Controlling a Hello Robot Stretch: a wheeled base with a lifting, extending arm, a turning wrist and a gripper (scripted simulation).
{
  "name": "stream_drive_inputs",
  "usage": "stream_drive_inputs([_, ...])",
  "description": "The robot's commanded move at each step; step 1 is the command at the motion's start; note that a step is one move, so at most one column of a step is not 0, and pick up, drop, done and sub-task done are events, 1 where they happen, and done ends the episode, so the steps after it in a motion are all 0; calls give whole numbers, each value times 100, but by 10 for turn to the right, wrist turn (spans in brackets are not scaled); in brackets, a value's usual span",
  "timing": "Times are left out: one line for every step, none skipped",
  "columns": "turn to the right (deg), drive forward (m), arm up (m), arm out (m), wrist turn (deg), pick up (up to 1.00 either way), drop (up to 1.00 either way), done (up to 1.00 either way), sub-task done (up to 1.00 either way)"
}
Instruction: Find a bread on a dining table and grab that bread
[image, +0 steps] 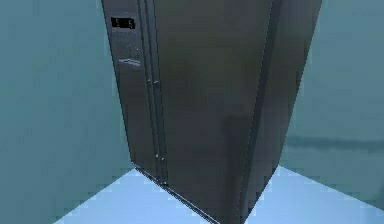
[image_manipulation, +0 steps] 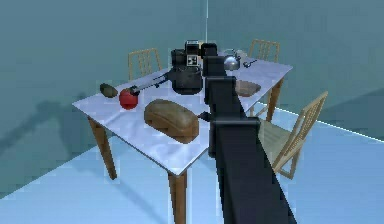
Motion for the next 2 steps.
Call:
stream_drive_inputs([0,0,0,0,420,0,0,0,0])
stream_drive_inputs([0,0,-24,0,0,0,0,0,0])
